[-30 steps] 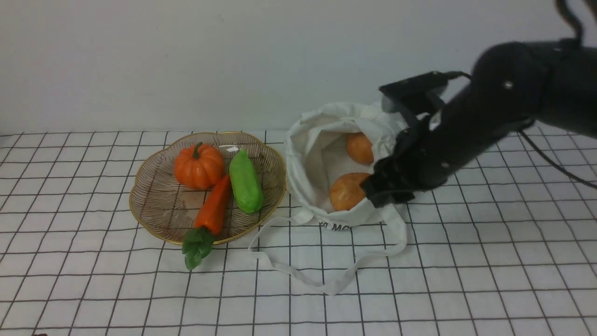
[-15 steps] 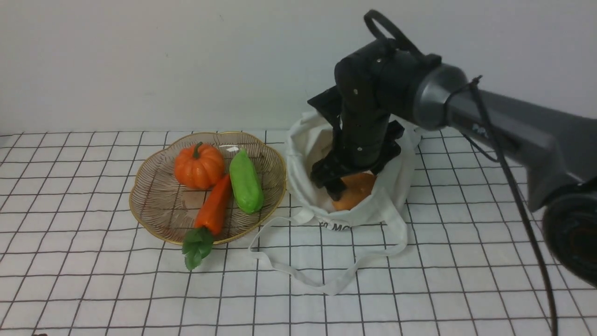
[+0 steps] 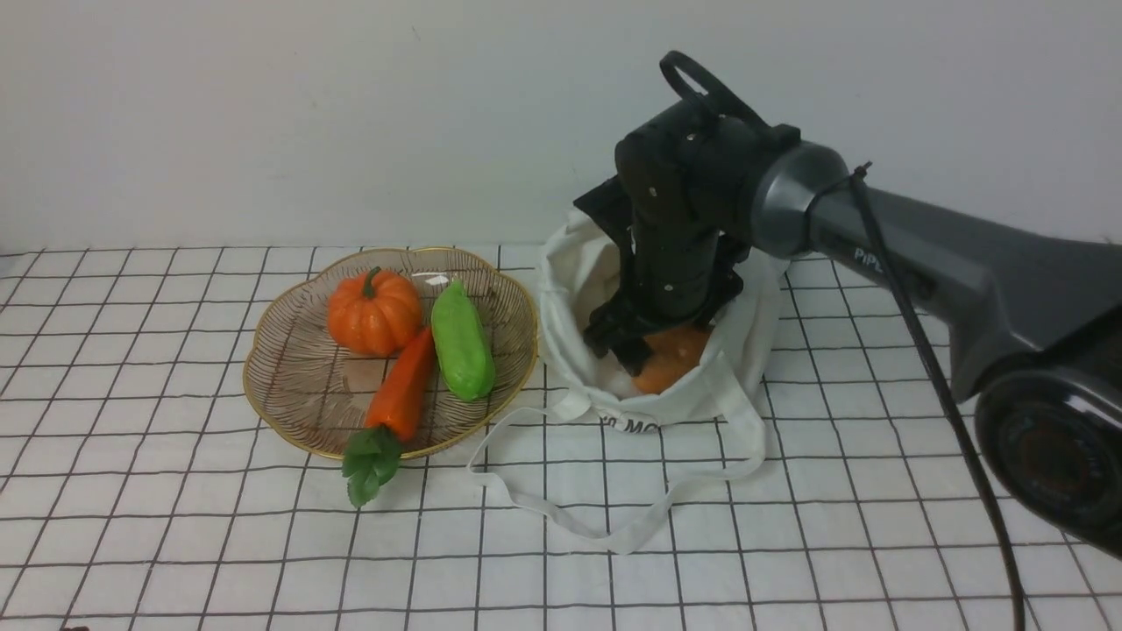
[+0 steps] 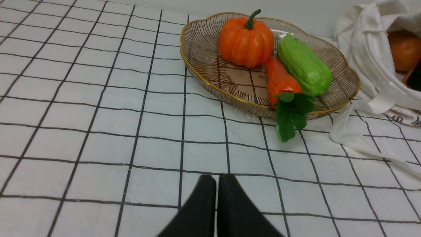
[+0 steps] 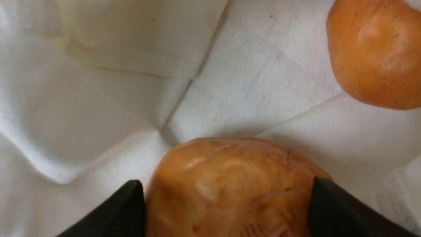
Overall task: Take vegetables from bag on white checkered tablecloth place on plate.
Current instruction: 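Reach into the bag and grasp the item inside with the right gripper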
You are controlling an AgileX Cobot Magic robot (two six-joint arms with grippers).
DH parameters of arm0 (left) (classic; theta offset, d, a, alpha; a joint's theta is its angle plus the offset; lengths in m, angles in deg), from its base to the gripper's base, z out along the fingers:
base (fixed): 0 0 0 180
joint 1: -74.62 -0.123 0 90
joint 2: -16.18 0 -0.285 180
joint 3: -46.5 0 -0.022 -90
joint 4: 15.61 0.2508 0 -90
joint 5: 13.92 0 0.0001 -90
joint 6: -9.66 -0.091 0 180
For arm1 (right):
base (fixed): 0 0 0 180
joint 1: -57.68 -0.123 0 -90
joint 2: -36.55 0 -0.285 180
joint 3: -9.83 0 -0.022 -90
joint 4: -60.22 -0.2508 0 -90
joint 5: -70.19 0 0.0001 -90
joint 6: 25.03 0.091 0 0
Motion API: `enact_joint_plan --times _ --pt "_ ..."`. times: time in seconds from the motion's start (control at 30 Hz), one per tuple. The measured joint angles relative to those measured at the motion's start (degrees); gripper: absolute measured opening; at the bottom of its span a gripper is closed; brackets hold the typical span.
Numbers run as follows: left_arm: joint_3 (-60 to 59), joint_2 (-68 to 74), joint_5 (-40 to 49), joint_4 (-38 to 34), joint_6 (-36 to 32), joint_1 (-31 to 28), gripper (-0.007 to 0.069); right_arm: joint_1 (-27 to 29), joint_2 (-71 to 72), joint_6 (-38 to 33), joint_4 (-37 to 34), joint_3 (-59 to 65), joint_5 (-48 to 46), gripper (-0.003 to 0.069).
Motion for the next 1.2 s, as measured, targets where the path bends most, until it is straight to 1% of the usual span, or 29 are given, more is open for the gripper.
enact_joint_plan --times 0.17,0.2,0.27,0.3,0.37,0.43,0.47,0.53,0.63,0.7,0.73,0.77,0.8,0.9,1.0,1.07,1.13,1.17,1.2 --pt "0.0 0.0 0.0 0.0 0.0 0.0 -0.0008 0.0 0.8 0.1 -0.6 0.2 -0.3 0.0579" --pt "0.0 0.0 0.0 0.0 0.0 0.0 -0.0008 0.0 1.5 0.5 -1.4 0.4 -0.5 0.0563" --pt "0.0 0.0 0.0 0.0 0.0 0.0 -0.0008 0.0 2.9 0.5 -2.6 0.7 -0.9 0.0428" --pt "0.0 0.0 0.0 0.0 0.0 0.0 -0.0008 0.0 3.8 0.5 -3.3 0.7 -1.0 0.0276" --pt "0.0 0.0 0.0 0.0 0.0 0.0 -0.0008 0.0 5.8 0.9 -4.5 0.7 -1.1 0.0104" --pt "0.0 0.0 0.0 0.0 0.0 0.0 -0.0008 0.0 7.4 1.0 -5.5 0.7 -1.2 0.0029" --pt "0.0 0.0 0.0 0.0 0.0 0.0 -0.0008 0.0 8.3 1.1 -6.1 0.7 -1.3 0.001" --pt "0.0 0.0 0.0 0.0 0.0 0.0 -0.0008 0.0 9.9 1.1 -7.3 0.7 -1.3 -0.0006" --pt "0.0 0.0 0.0 0.0 0.0 0.0 -0.0008 0.0 10.7 1.0 -7.7 0.7 -1.4 -0.0011" --pt "0.0 0.0 0.0 0.0 0.0 0.0 -0.0008 0.0 10.7 -0.2 -7.7 0.7 -1.5 -0.0003" --pt "0.0 0.0 0.0 0.0 0.0 0.0 -0.0008 0.0 10.4 -1.0 -7.6 0.7 -1.6 0.0012" --pt "0.0 0.0 0.0 0.0 0.0 0.0 -0.0008 0.0 9.8 -1.8 -7.6 0.7 -1.7 0.0048" --pt "0.0 0.0 0.0 0.0 0.0 0.0 -0.0008 0.0 9.7 -1.8 -7.6 0.7 -1.7 0.0054" --pt "0.0 0.0 0.0 0.0 0.0 0.0 -0.0008 -0.1 7.6 -3.6 -7.3 0.7 -1.7 0.0218" --pt "0.0 0.0 0.0 0.0 0.0 0.0 -0.0008 -0.4 6.0 -5.9 -5.6 0.7 -1.7 0.0409" --pt "0.0 0.0 0.0 0.0 0.0 0.0 -0.0008 -0.5 5.1 -6.8 -3.5 0.7 -1.7 0.0562" --pt "0.0 0.0 0.0 0.0 0.0 0.0 -0.0008 -0.5 4.3 -6.8 -2.2 0.7 -1.7 0.0634" --pt "0.0 0.0 0.0 0.0 0.0 0.0 -0.0008 -0.5 4.1 -6.9 -1.7 0.7 -1.7 0.0645" --pt "0.0 0.0 0.0 0.0 0.0 0.0 -0.0008 -0.5 3.2 -6.9 -0.7 0.7 -1.7 0.0673"
